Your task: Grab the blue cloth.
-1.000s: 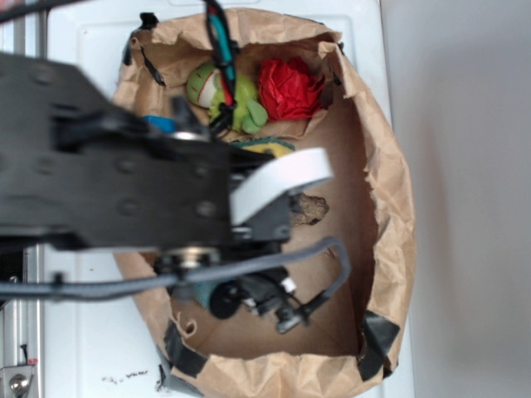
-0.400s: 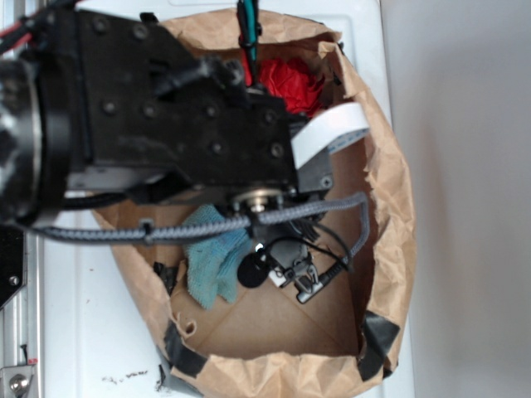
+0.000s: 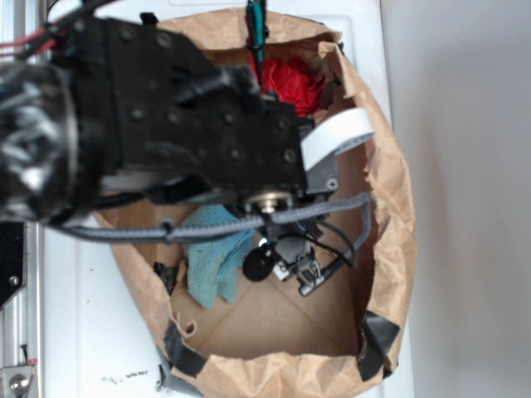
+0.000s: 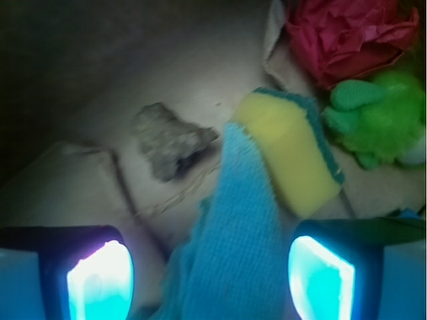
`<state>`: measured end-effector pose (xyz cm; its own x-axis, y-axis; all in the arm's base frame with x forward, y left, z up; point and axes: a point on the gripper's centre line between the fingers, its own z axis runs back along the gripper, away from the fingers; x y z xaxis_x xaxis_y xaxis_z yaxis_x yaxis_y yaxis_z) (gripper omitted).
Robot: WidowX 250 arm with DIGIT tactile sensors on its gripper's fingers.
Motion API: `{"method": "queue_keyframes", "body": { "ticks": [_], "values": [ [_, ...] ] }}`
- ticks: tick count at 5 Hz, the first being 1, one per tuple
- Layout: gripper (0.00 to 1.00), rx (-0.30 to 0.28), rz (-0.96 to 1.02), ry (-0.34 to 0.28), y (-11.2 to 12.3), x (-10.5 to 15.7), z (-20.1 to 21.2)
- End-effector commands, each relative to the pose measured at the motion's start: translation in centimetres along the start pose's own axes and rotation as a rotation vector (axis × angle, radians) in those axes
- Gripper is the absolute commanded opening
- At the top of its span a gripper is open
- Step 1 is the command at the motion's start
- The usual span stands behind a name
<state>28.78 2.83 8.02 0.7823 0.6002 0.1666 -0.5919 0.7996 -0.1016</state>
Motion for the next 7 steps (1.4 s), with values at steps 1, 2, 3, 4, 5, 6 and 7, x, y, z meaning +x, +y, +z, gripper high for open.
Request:
{"method": "queue_keyframes", "body": {
  "ticks": [1,2,3,4,5,6,7],
  "values": [
    [1.00,-0.004,-0.054,-0.054,0.3,-0.8,-0.1],
    [1.00,0.020,-0.089,-0.067,0.7,-2.2,-1.4],
    [1.00,0.023,-0.112,-0.077,0.9,-3.0,-1.5],
    [0.00,0.021,-0.087,-0.077,0.7,-2.8,-1.5],
    [0.00,0.007,-0.079,-0.078,0.7,-2.9,-1.5],
    [0.00,0.001,-0.093,-0.076,0.7,-2.9,-1.5],
    [0.00,-0.003,-0.139,-0.026,0.7,-2.7,-1.3]
  ]
}}
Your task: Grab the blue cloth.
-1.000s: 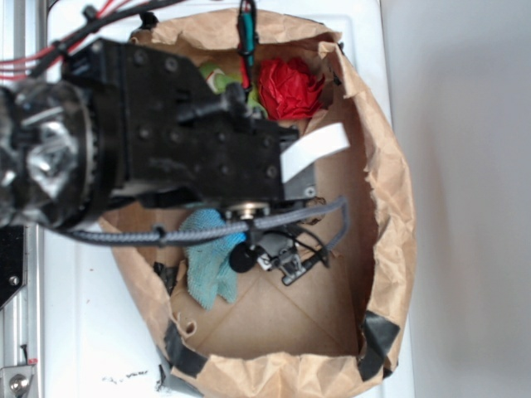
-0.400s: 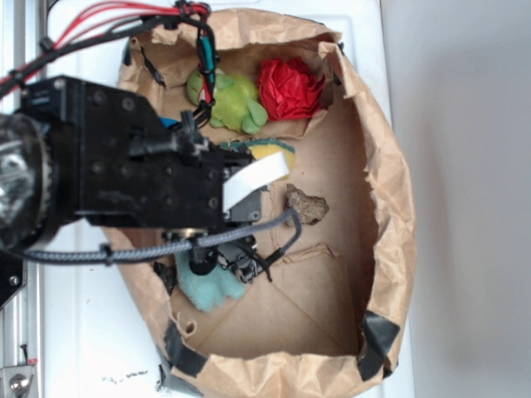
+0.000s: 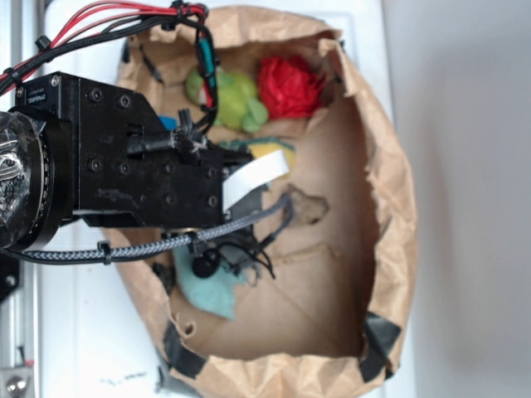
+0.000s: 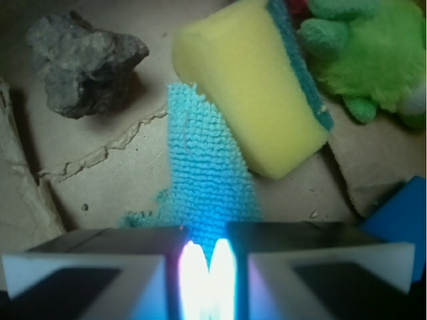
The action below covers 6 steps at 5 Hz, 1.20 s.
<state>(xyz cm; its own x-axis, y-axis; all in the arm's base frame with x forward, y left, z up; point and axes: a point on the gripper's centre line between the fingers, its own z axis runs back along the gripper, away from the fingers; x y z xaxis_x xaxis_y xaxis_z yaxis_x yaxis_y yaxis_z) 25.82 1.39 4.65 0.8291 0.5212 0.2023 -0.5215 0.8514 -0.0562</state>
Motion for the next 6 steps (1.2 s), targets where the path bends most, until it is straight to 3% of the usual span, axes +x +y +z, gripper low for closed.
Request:
{"method": "queue_keyframes", "body": {
  "ticks": [1,3,4,6],
  "values": [
    [0.00,-0.056,-0.067,-0.004,0.2,3.2,3.0],
    [0.00,-0.087,-0.069,-0.028,0.8,3.5,4.7],
    [1.00,-0.109,-0.089,-0.005,0.8,3.8,4.7],
    [1.00,-0.079,-0.118,-0.003,0.2,4.0,3.6]
  ]
}}
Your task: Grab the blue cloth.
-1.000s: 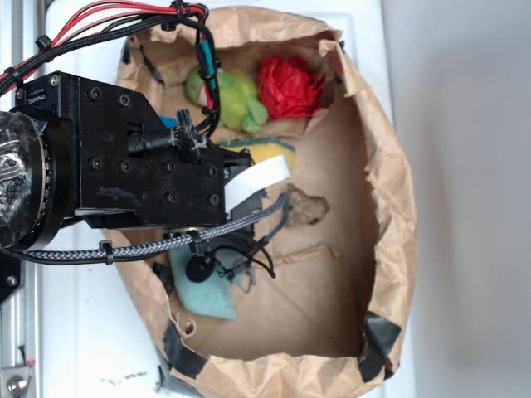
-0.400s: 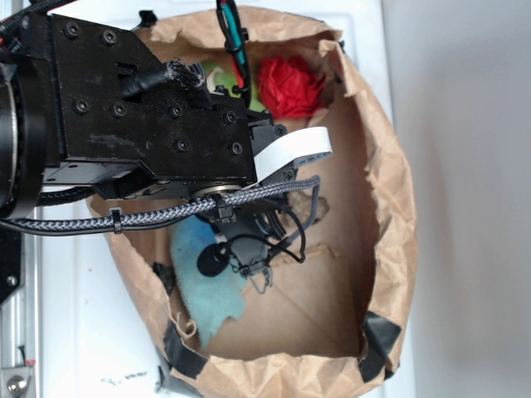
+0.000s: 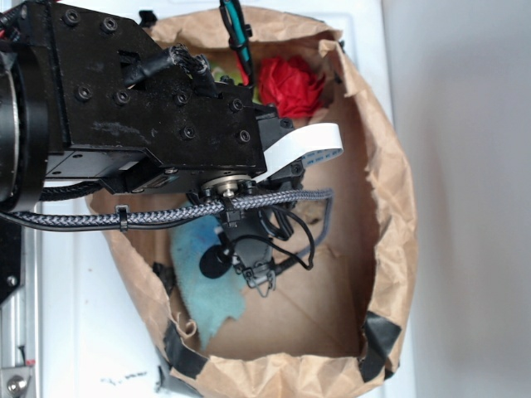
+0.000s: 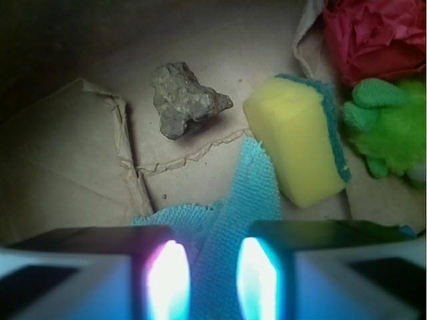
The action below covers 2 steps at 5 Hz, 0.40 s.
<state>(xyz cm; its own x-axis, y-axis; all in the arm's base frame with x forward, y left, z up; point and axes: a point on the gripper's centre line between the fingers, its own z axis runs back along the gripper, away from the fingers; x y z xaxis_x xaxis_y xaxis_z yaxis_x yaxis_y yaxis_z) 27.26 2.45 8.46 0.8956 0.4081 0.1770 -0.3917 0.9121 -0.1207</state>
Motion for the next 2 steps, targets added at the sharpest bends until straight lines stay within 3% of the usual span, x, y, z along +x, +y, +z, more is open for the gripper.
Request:
{"method": "queue_keyframes", "body": {
  "ticks": [1,2],
  "values": [
    [1.00,0.025,0.004,-0.030,0.3,1.2,-0.4],
    [1.00,0.032,-0.002,-0.003,0.4,-0.1,-1.0]
  ]
}}
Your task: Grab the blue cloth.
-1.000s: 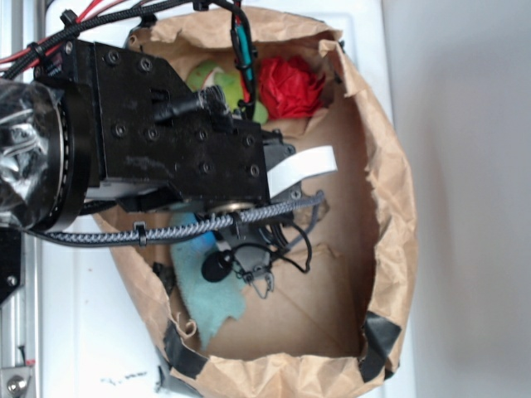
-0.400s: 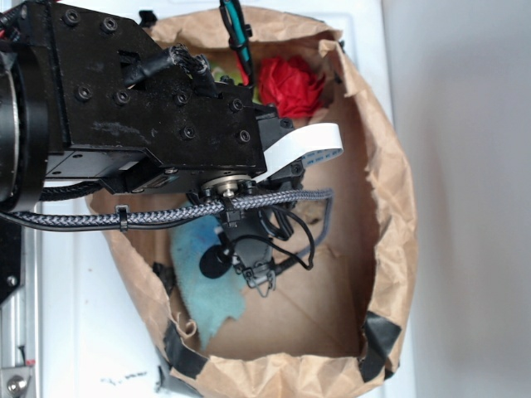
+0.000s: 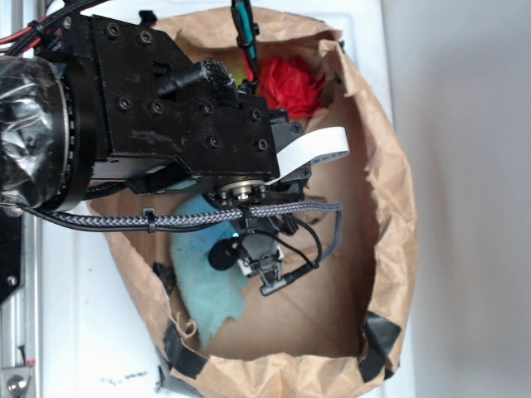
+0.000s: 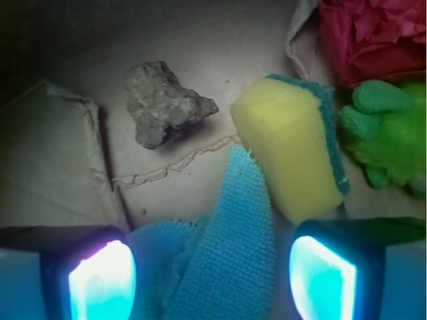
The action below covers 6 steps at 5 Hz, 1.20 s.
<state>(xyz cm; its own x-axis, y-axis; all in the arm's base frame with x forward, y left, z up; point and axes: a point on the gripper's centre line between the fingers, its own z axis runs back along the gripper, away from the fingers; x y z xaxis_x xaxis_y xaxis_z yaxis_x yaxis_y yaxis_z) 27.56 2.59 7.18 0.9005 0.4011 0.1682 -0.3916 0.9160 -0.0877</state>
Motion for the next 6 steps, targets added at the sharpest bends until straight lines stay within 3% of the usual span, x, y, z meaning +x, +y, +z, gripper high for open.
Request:
{"method": "queue_keyframes", "body": {
  "ticks": [1,2,4,6],
  "values": [
    [1.00,0.011,-0.013,-0.014,0.2,-0.7,-0.7],
    [1.00,0.016,-0.042,-0.004,0.3,-1.6,-1.5],
    [1.00,-0.056,-0.080,0.031,-0.1,-2.0,-1.8],
    [1.00,-0.089,-0.095,0.062,-0.1,-2.1,-2.0]
  ]
}}
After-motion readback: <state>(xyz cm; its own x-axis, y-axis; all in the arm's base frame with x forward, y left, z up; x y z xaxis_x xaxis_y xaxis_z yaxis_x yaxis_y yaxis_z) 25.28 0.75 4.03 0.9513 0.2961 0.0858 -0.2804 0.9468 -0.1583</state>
